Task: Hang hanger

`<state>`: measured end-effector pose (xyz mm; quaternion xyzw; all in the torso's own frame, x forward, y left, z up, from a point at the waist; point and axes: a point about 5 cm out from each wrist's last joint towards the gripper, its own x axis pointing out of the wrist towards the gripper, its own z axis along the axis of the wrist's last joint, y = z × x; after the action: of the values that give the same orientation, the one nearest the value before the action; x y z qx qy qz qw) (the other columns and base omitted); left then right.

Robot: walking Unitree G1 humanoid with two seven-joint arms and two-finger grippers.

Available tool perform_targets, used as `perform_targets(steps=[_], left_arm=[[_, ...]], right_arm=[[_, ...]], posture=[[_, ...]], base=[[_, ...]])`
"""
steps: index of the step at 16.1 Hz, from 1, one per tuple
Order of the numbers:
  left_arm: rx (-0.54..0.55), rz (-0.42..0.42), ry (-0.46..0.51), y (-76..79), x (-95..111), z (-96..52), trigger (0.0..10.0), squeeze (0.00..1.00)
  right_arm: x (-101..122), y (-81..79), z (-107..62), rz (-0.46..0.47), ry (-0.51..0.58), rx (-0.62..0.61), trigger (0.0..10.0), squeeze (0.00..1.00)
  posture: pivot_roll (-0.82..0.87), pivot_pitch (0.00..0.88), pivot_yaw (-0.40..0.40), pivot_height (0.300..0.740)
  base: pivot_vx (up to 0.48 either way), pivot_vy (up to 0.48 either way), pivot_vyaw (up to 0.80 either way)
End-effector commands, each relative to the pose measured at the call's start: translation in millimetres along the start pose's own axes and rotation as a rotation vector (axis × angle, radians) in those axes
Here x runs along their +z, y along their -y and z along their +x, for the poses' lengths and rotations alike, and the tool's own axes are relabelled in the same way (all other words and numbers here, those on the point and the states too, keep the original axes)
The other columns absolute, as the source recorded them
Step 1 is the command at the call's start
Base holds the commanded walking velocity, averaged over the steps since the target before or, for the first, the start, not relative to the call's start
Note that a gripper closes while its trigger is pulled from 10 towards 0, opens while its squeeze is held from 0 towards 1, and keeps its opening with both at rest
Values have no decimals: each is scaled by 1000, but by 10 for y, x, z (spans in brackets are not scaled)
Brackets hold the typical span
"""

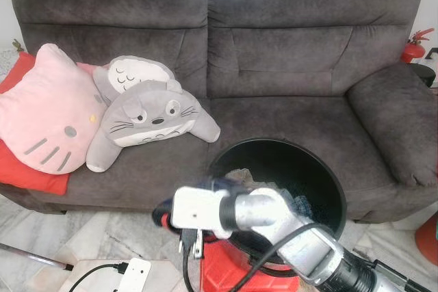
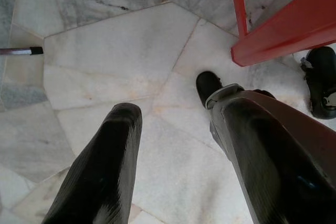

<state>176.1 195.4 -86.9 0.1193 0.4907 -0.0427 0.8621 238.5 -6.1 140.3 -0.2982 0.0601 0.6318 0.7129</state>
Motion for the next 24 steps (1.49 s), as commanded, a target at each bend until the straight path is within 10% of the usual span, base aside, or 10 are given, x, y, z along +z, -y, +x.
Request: perform_targets(steps=[1, 2, 3, 5, 6, 7, 24], left_arm=[[4, 0, -16, -11, -28, -2, 10000, 0], [5, 0, -16, -14, -27, -2, 10000, 0], [5, 0, -17, -16, -26, -2, 10000, 0], [4, 0, -16, -15, -23, -2, 10000, 0], [3, -1, -15, -14, -20, -1, 10000, 0], [3, -2, -14, -14, -19, -1, 10000, 0], [-1, 2, -17, 4, -17, 1, 10000, 0]], right_arm=[[13, -43, 0, -31, 1, 19, 0, 0], [-14, -45, 4, -32, -13, 22, 0, 0], [-53, -71, 13, -39, -32, 43, 9216, 0], [-73, -109, 23, -46, -37, 72, 10000, 75], [-85, -124, 31, -53, -40, 83, 10000, 867], [-87, -131, 34, -54, -41, 90, 10000, 1000], [-114, -328, -201, -101, -31, 294, 10000, 1000]], posture=[[-159, 20, 24, 740], [-160, 20, 24, 740], [-162, 20, 24, 740], [-160, 20, 23, 740], [-159, 19, 22, 740], [-160, 20, 22, 740], [-160, 47, 7, 740]], base=[[0, 0, 0], [0, 0, 0], [0, 0, 0], [0, 0, 0], [0, 0, 0], [0, 0, 0], [0, 0, 0]])
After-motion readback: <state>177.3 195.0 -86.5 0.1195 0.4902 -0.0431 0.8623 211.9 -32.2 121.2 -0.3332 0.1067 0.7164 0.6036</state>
